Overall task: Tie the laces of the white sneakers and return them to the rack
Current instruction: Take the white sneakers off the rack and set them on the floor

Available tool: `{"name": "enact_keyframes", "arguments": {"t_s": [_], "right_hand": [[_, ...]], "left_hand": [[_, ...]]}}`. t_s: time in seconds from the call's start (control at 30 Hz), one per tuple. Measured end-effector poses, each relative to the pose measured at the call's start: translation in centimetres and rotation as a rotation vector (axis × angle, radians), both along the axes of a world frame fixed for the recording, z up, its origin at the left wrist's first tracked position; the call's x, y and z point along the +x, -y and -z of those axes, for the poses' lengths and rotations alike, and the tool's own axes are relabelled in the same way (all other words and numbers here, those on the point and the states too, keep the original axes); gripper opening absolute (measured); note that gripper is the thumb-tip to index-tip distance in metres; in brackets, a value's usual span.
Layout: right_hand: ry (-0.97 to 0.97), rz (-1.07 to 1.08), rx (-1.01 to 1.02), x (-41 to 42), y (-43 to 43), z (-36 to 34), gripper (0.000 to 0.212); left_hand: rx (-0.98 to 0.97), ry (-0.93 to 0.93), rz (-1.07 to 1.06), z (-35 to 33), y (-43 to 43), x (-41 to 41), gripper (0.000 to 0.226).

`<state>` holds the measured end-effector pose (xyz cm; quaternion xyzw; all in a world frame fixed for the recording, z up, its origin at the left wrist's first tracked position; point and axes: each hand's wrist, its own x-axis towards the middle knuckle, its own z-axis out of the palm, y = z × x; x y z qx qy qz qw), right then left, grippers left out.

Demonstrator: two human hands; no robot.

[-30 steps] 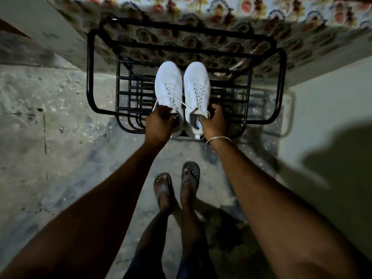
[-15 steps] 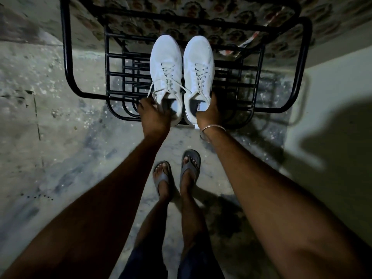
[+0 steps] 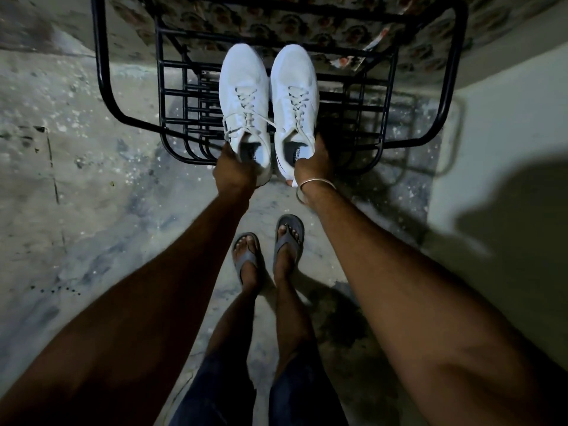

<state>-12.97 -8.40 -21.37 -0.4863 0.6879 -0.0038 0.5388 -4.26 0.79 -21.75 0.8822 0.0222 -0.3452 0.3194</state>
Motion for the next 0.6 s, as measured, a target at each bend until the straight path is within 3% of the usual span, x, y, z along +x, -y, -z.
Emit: {"name": "enact_keyframes", "arguments": {"t_s": [0.13,0.27,0.43,0.6], "right_hand": [[0.001,-0.002,-0.035,-1.2,-2.4,-2.1,0.066],[-0.012,0.000,-0.049,-2.8,-5.5,-3.9,0.069],[0.070,0.115,-0.075,-5.5,-9.8,-6.5,0.064],[0.085,0.136,-0.064,-9.1,-13.9,-6.6,0.062]], "left_hand": [[-0.013,-0.018,-0.039,-1.4,-2.3,-1.0,0.040],[-0.035,-0.033,-0.051,-3.5,-4.7,-2.4,0.029],[-0.031,-0.039,0.007,-4.8,-8.6,-4.9,0.027],[-0.030,-0.068,0.053,-6.3,-12.8,-8.0,0.039]]}}
